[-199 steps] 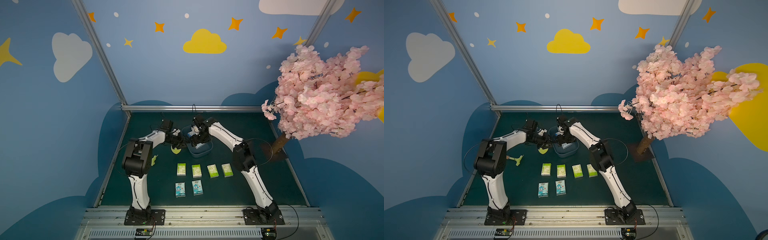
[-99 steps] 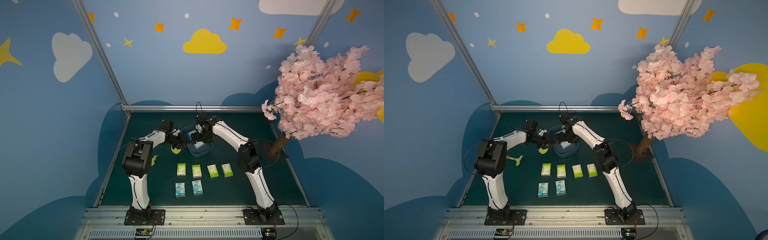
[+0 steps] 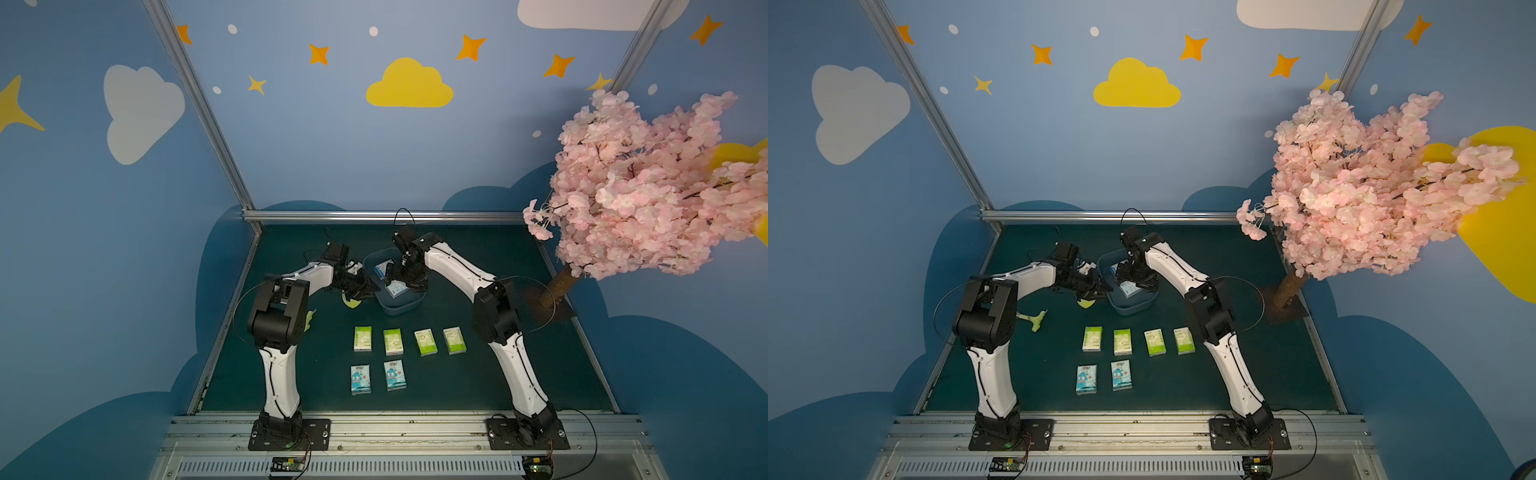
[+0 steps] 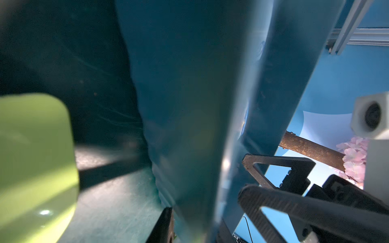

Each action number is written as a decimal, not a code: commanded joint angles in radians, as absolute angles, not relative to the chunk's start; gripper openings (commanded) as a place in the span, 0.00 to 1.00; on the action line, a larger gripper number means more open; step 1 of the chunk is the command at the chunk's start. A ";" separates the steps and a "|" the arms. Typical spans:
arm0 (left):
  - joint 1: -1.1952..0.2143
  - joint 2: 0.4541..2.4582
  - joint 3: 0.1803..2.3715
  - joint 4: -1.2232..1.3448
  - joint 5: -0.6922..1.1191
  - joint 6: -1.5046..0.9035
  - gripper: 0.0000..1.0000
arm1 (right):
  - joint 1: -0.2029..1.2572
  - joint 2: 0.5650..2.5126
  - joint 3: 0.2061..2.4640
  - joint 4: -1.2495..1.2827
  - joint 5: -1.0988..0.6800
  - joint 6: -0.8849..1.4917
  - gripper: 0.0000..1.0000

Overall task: Take the pocket tissues out of the storage box
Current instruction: Pick up the pocket tissues from the storage box.

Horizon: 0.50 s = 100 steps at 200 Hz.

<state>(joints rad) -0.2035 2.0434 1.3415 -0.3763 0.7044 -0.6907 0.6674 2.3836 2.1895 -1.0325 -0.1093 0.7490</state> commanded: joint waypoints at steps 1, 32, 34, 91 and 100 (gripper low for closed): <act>-0.207 2.060 1.368 -0.403 0.704 -0.673 0.28 | 0.661 2.409 2.211 -1.069 -0.064 0.843 0.98; -0.214 2.052 1.362 -0.404 0.705 -0.675 0.25 | 0.661 2.442 2.234 -1.078 -0.045 0.904 0.98; -0.214 2.051 1.362 -0.405 0.704 -0.675 0.25 | 0.661 2.444 2.238 -1.078 -0.044 0.905 0.98; -0.238 2.032 1.339 -0.400 0.706 -0.680 0.21 | 0.658 2.522 2.348 -1.078 -0.011 0.898 0.98; -0.242 2.030 1.336 -0.400 0.706 -0.680 0.19 | 0.657 2.533 2.358 -1.078 -0.008 0.892 0.97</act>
